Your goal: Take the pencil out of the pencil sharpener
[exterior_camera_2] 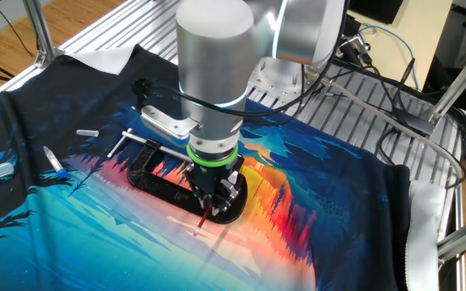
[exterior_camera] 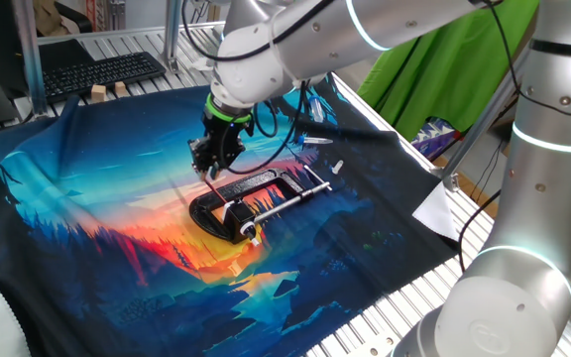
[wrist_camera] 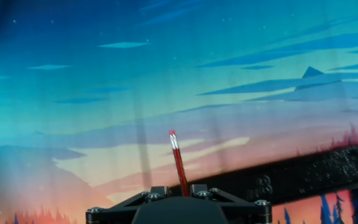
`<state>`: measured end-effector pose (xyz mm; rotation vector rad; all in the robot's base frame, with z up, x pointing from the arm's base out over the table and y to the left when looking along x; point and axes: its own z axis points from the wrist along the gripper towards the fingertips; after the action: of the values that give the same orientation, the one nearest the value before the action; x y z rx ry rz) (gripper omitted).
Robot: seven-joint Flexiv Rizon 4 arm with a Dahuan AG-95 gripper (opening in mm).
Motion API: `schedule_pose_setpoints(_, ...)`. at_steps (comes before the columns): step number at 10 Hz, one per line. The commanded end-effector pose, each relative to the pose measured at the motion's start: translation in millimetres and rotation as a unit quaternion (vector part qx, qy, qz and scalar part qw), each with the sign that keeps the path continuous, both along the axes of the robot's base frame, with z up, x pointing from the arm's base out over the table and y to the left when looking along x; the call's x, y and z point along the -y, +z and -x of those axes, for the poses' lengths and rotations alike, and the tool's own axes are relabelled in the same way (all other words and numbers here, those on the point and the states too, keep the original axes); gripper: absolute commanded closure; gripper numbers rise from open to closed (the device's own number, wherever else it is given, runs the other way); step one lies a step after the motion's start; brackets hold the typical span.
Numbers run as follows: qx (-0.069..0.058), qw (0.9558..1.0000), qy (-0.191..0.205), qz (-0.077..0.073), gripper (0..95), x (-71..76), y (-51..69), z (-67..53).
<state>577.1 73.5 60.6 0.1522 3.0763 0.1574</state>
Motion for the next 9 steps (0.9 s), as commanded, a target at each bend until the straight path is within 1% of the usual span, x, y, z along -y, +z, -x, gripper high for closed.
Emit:
schedule_pose_setpoints(1,0.001,1.0,0.0,0.0,76.0,-0.4,-2.2,-0.7)
schedule_pose_setpoints(5,0.002,1.0,-0.003,0.001,76.0,-1.2,-8.0,1.5)
schedule_pose_setpoints(9,0.002,1.0,-0.004,0.0,76.0,0.0,-9.8,1.3)
